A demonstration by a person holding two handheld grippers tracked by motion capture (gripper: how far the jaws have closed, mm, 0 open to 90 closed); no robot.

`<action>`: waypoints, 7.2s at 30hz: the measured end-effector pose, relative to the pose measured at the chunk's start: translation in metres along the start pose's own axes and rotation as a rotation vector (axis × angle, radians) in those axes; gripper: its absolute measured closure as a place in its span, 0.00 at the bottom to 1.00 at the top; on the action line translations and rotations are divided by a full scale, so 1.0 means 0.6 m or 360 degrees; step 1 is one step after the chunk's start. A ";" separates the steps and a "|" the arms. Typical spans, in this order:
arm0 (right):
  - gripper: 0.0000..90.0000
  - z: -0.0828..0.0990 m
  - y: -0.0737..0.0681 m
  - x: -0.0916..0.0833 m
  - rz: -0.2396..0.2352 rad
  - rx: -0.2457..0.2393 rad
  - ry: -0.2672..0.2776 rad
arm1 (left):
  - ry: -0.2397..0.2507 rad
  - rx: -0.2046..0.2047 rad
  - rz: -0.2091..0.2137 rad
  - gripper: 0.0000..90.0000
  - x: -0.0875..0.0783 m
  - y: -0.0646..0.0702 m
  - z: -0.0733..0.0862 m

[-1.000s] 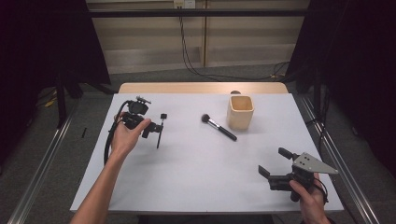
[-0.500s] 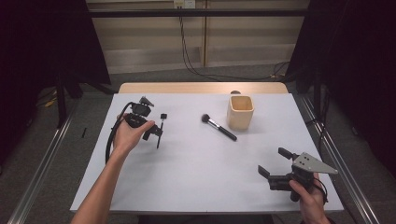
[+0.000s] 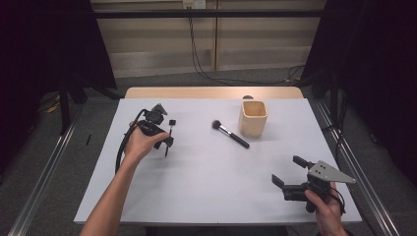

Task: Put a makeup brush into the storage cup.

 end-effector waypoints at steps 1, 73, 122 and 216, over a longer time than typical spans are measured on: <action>0.00 0.000 0.000 0.000 0.0000 0.0000 0.0000 | -0.0003 0.0013 -0.0005 0.09 0.001 0.001 0.000; 0.00 0.001 0.001 0.000 -0.0004 -0.0005 -0.0008 | -0.0130 -0.0245 0.0158 0.96 0.031 0.006 0.022; 0.00 0.001 0.001 0.002 0.0000 -0.0003 -0.0010 | 0.0821 -0.0128 0.0137 0.95 -0.024 -0.011 0.073; 0.00 -0.054 -0.071 0.053 -0.0426 0.0150 0.0091 | 0.1427 0.0307 0.0558 0.95 -0.077 0.167 0.161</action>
Point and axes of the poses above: each handheld gripper's, and its own axes: x roughly forward along the jaws, z roughly out of its underside, y roughly to its right, the point moved 3 cm from there along x, roughly forward along the jaws, and after that the axes turned 2 degrees about x, right-handed, at the moved point
